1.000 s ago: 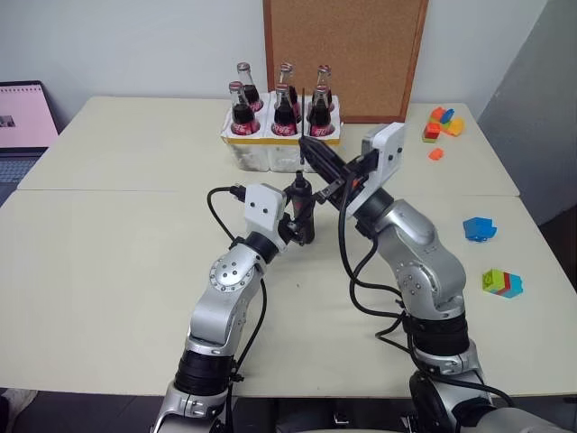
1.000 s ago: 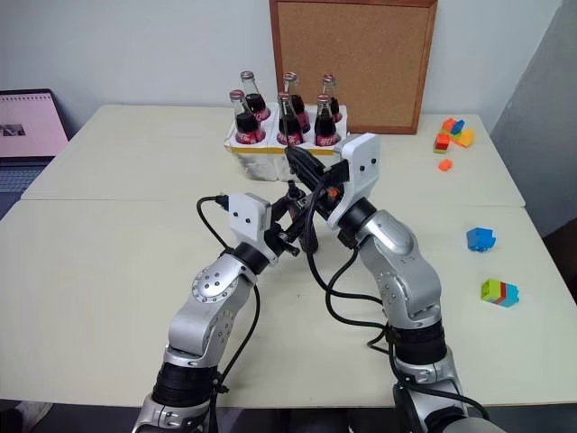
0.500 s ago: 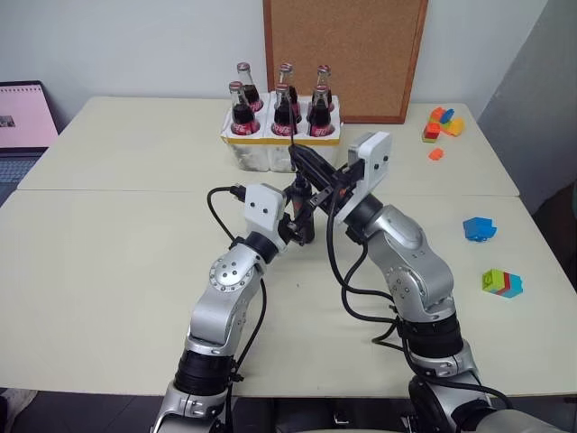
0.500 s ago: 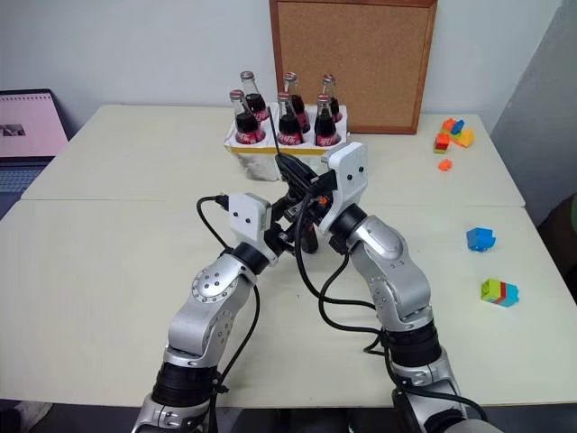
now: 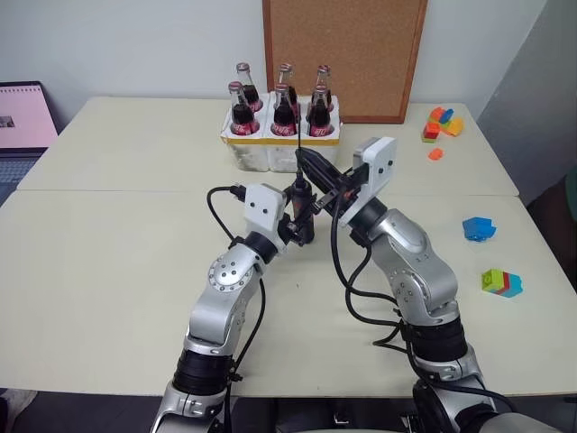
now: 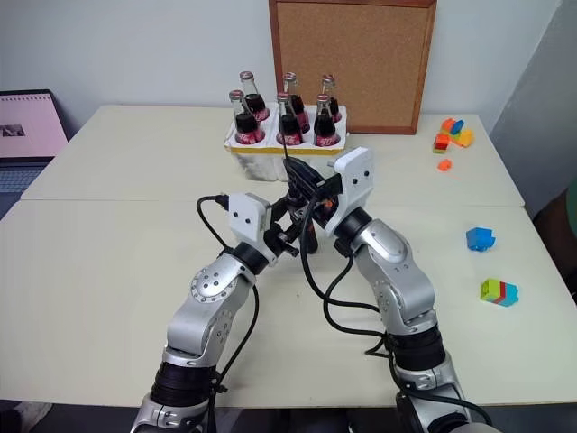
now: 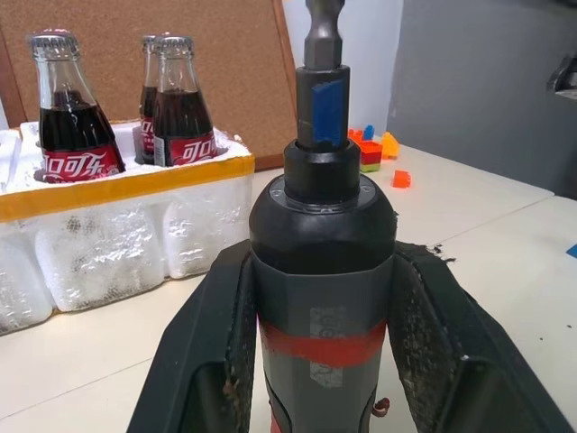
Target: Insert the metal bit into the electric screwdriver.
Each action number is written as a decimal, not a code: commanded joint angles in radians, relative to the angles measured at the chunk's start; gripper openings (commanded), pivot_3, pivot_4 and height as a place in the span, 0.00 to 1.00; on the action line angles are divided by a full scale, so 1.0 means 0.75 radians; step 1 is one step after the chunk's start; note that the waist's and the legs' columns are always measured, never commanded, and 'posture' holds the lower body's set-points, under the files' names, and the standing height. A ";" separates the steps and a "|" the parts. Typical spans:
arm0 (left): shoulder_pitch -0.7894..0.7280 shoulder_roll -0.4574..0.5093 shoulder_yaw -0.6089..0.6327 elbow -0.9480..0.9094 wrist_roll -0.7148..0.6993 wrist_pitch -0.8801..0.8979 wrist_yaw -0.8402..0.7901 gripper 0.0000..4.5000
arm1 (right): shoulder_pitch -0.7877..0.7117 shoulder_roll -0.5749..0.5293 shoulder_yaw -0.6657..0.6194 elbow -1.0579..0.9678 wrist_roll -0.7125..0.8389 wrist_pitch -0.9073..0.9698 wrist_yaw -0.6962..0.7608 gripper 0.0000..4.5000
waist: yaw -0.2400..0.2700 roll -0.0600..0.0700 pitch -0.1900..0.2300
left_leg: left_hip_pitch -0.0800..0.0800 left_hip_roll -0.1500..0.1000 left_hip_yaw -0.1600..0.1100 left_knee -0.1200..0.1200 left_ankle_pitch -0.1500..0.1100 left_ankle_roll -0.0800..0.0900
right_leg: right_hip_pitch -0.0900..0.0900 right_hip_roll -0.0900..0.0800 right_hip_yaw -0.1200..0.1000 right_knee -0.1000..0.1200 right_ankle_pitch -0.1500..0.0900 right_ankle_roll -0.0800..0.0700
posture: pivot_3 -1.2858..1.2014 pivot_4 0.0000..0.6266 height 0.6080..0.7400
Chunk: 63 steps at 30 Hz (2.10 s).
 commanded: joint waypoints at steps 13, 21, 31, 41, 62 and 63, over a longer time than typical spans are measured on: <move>0.002 0.009 -0.006 -0.015 0.010 0.000 -0.010 0.37 | 0.013 -0.109 0.120 -0.092 -0.106 0.076 0.029 0.00 | 0.000 0.000 0.000 | 0.000 0.000 0.000 0.000 0.000 0.000 | 0.000 0.000 0.000 0.000 0.000 0.000 | 0.52 0.24 1.00; 0.010 0.019 -0.021 -0.022 0.015 -0.011 -0.025 0.37 | -0.030 -0.088 0.075 -0.154 -0.043 0.334 -0.037 0.00 | 0.000 0.000 -0.001 | 0.002 0.000 0.000 0.000 0.000 0.000 | 0.001 0.000 0.000 0.000 0.000 0.000 | 0.52 0.24 1.00; 0.003 0.028 -0.028 -0.013 0.020 -0.030 -0.039 0.37 | -0.154 -0.162 0.017 -0.224 0.043 0.614 -0.032 0.00 | -0.001 0.000 -0.001 | 0.002 0.000 0.000 0.000 0.000 0.000 | 0.002 0.000 0.000 -0.001 0.000 0.000 | 0.52 0.24 1.00; -0.020 0.006 -0.007 0.003 0.015 -0.022 -0.019 0.37 | -0.095 -0.237 0.062 -0.213 0.026 0.515 0.045 0.00 | 0.000 0.000 -0.001 | 0.001 0.000 0.000 -0.001 0.000 0.000 | 0.002 0.000 -0.001 -0.003 0.000 0.000 | 0.52 0.24 1.00; -0.017 0.013 -0.026 0.010 0.036 -0.056 -0.045 0.37 | -0.182 -0.231 0.014 -0.235 0.125 0.786 0.010 0.00 | -0.001 0.000 -0.001 | 0.001 0.000 0.000 -0.001 0.000 0.000 | 0.002 0.000 -0.001 -0.004 0.000 0.001 | 0.52 0.24 1.00; -0.018 0.013 -0.026 0.011 0.036 -0.056 -0.045 0.37 | -0.184 -0.232 0.013 -0.237 0.126 0.788 0.009 0.00 | -0.001 0.000 -0.001 | 0.001 0.000 0.000 -0.001 0.000 0.000 | 0.002 0.000 -0.001 -0.004 0.000 0.001 | 0.52 0.24 1.00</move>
